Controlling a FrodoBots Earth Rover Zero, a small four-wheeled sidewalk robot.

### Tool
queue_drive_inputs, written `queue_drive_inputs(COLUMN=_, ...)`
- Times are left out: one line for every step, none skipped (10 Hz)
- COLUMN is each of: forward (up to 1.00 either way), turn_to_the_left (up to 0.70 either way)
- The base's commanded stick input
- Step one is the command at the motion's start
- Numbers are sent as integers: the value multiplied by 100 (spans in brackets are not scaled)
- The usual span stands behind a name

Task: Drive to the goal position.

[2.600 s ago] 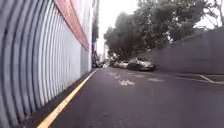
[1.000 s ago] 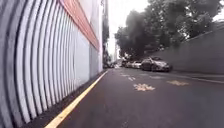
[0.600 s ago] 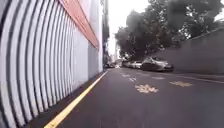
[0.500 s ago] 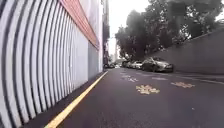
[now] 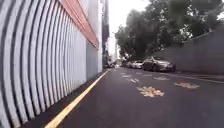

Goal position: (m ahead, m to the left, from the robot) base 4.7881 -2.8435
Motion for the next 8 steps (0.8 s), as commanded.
queue_drive_inputs(forward=45, turn_to_the_left=0)
queue_drive_inputs(forward=45, turn_to_the_left=0)
queue_drive_inputs(forward=44, turn_to_the_left=0)
queue_drive_inputs(forward=44, turn_to_the_left=0)
queue_drive_inputs(forward=45, turn_to_the_left=0)
queue_drive_inputs(forward=43, turn_to_the_left=0)
queue_drive_inputs(forward=44, turn_to_the_left=0)
queue_drive_inputs(forward=44, turn_to_the_left=0)
